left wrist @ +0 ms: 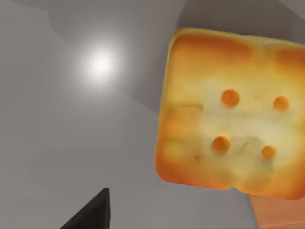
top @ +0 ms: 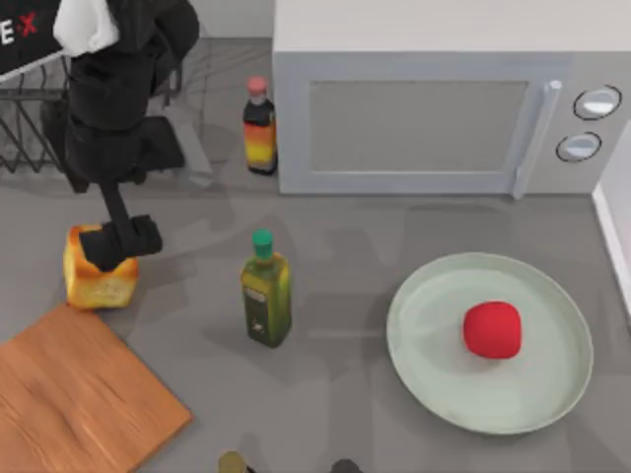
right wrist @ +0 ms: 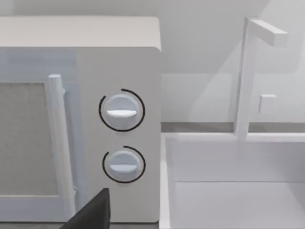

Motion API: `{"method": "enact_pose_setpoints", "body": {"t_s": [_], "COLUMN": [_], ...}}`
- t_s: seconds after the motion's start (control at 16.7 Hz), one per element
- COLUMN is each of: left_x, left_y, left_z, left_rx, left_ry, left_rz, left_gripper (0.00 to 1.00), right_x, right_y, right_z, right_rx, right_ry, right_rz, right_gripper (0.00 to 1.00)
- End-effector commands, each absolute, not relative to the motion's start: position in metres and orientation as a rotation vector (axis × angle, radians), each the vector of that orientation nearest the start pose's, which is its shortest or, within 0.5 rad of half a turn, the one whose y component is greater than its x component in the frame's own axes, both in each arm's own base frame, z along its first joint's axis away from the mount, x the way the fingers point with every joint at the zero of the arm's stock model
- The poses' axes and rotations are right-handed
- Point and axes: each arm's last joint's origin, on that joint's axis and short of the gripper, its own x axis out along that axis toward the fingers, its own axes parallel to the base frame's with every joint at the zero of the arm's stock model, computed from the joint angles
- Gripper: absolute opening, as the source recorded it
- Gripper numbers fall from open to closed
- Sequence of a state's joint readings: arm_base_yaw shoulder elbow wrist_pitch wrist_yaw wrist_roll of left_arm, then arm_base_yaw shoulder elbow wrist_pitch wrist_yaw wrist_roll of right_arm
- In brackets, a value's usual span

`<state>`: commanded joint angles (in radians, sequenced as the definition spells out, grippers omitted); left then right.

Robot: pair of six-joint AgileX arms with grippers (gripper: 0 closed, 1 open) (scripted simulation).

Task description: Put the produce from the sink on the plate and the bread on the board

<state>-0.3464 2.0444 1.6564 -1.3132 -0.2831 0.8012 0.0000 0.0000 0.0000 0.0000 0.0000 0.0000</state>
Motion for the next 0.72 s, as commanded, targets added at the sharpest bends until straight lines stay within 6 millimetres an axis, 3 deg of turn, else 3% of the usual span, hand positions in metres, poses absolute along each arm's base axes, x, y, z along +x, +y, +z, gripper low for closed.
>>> {"method": "enact_pose_setpoints", "body": {"t_s": [0.24, 0.72], "left_x": [0.38, 0.381], "left_y": [-0.133, -0.131], "left_z": [0.178, 0.172], "left_rx": [1.212, 1.218], "left_ry": [1.655, 1.663], "left_rz": [-0.803, -0.81], "left_gripper": [1.0, 1.0], "right_x": [0.106, 0.106], "right_y": [-0.001, -0.001], "right_z": [0.16, 0.16], "right_rx": [0.0, 0.0], "right_ry": [0.0, 0.0], "right_rz": [0.0, 0.0], "right_gripper": [1.0, 1.0]}}
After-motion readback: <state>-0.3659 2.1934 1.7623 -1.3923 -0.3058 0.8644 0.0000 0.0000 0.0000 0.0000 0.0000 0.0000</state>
